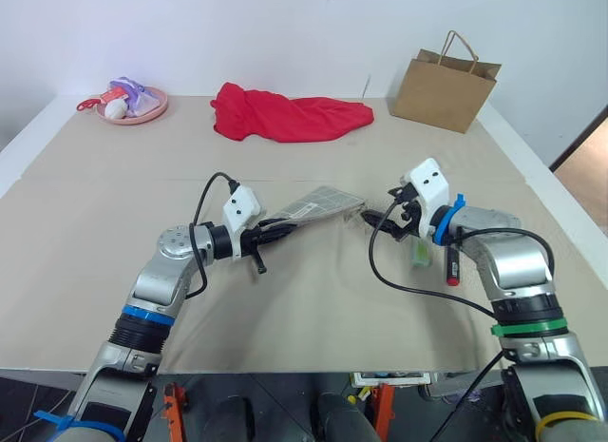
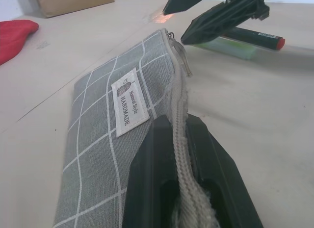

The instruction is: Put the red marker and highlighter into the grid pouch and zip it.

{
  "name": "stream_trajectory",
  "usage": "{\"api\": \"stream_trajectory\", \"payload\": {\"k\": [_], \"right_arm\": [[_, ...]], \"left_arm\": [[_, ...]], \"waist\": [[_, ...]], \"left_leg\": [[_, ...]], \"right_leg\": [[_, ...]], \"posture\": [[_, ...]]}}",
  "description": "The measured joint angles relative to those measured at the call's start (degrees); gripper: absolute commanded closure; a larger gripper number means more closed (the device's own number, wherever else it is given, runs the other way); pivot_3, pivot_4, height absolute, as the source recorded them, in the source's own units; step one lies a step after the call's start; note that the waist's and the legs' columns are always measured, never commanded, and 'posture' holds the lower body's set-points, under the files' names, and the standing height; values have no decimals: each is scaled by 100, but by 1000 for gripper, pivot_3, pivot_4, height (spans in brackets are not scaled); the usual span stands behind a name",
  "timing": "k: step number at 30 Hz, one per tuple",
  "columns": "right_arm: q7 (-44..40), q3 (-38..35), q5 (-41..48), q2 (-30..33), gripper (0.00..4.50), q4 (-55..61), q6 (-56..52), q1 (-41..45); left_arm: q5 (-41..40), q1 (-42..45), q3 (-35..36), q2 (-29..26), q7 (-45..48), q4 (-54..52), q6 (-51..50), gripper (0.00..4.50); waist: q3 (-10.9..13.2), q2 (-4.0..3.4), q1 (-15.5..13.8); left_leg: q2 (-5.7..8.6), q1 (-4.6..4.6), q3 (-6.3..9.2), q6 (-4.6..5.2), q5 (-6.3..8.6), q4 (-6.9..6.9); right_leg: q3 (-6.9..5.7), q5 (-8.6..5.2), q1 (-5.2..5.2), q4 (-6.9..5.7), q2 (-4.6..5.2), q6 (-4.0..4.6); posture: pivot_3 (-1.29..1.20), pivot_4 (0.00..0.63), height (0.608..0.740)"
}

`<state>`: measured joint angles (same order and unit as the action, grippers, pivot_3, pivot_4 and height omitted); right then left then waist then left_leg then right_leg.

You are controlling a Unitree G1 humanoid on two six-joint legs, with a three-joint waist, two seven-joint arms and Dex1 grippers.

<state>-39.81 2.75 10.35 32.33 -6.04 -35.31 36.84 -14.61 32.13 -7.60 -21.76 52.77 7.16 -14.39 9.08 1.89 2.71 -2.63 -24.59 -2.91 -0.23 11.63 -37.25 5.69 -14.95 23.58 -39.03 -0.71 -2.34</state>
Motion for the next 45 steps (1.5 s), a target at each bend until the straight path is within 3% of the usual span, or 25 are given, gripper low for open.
{"api": "stream_trajectory", "payload": {"k": [5, 6, 9, 10, 15, 26, 34, 45], "right_arm": [[11, 82, -61, -77, 190, -313, 94, 186], [16, 83, -75, -97, 425, -392, 137, 239], [20, 85, -128, -136, 1485, -573, 223, 312], [11, 89, -133, -146, 2123, -610, 247, 318], [-47, 103, -158, -155, 4379, -643, 294, 320], [-185, 136, -164, -158, 4448, -630, 300, 321], [-969, 827, 9, -190, 4448, 550, 14, 102], [-1227, 1002, 130, -310, 4448, 741, -114, 253]], "left_arm": [[3, 0, -1, 2, -4, 1, 1, 4500], [3, 1, -2, 7, -7, 1, 1, 4500], [5, 0, -1, 8, -13, 0, 1, 4500], [7, 0, -2, 10, -18, 0, 1, 4500], [8, 1, -1, 15, -58, 0, 2, 4500], [5, 6, 25, 49, -143, 4, 2, 4500], [5, 78, 73, 101, -160, 78, 23, 4500], [8, 81, 73, 119, -106, 118, 35, 4500]], "waist": [[0, 0, -3], [0, 0, -3], [0, 0, -4], [0, 0, -4], [0, 0, -4], [0, 0, -4], [0, 0, -1], [0, 0, -12]], "left_leg": [[3, -2, -2, 0, 0, 0], [3, -2, -2, 0, 0, 0], [3, -2, 0, 0, 0, 2], [2, -2, 1, 0, 0, 3], [3, -2, 0, 0, 0, 4], [3, -2, 0, 0, 0, 4], [0, -5, 4, 0, 0, 7], [0, -6, 4, -1, 0, 6]], "right_leg": [[2, -1, 0, 1, 7, -2], [1, -1, 0, 2, 7, -2], [-2, -1, 0, 2, 5, -1], [-2, -1, 1, 2, 4, -1], [0, -1, 1, 2, 5, -1], [0, -1, 1, 2, 5, -1], [-4, -2, 7, 2, 0, 1], [-6, -1, 8, 2, 1, 1]], "posture": [[0, 150, 740], [0, 150, 740], [0, 150, 740], [0, 150, 740], [0, 150, 740], [0, 150, 740], [0, 150, 740], [0, 150, 740]]}}
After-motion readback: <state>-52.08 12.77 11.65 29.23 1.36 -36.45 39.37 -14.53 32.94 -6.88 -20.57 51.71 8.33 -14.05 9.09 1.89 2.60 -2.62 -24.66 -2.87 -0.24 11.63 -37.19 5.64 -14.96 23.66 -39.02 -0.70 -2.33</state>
